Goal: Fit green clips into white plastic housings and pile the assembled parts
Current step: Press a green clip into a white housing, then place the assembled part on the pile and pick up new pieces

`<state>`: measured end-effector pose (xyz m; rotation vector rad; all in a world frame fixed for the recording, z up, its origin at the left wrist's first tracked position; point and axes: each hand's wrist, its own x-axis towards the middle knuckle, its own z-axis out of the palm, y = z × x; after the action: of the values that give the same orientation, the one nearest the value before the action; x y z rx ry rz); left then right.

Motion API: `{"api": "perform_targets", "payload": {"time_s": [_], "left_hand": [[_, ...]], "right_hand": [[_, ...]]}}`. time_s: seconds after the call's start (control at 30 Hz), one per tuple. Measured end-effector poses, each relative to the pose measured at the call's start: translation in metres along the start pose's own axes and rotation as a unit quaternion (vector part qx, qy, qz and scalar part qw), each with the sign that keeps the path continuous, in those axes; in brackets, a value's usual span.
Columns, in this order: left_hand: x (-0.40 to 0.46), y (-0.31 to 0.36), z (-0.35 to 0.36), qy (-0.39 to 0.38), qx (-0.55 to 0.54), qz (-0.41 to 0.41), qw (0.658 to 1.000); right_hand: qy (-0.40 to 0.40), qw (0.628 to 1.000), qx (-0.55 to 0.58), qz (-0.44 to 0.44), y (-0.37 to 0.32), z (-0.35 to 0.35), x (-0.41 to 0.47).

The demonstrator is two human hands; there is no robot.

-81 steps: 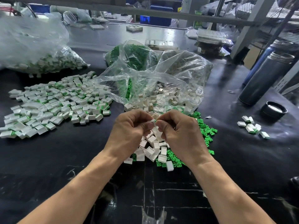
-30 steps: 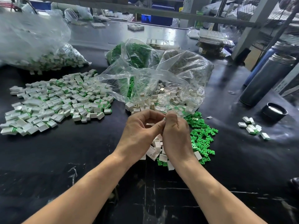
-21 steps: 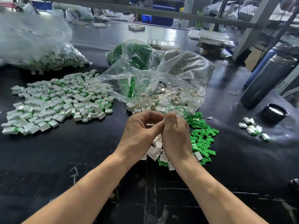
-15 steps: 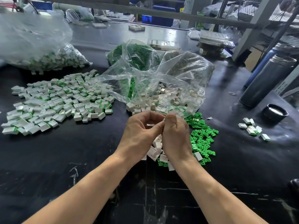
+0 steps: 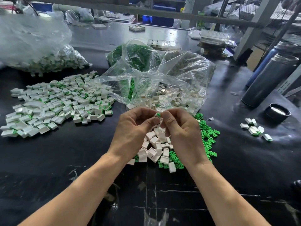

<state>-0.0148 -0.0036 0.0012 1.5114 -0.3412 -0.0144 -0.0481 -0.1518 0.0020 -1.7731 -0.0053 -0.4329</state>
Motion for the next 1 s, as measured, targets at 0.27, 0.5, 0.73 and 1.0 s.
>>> {"api": "perform_targets", "payload": {"time_s": [0.27,0.5,0.73,1.0], "left_hand": [[-0.001,-0.001,-0.003,-0.022,0.071,0.007,0.997],[-0.002,-0.002,-0.007,-0.052,0.147,0.037,0.987],[-0.002,-0.006,-0.008,-0.048,0.235,0.063,0.969],[0.007,-0.004,-0.034,-0.004,0.392,0.05,0.919]], "right_hand": [[0.0,0.999,-0.03,0.04,0.003,0.0,0.0],[0.009,0.997,-0.07,0.028,0.006,0.002,0.0],[0.013,0.994,-0.101,0.026,0.01,0.002,0.002],[0.062,0.989,-0.13,0.045,0.007,-0.012,0.007]]}}
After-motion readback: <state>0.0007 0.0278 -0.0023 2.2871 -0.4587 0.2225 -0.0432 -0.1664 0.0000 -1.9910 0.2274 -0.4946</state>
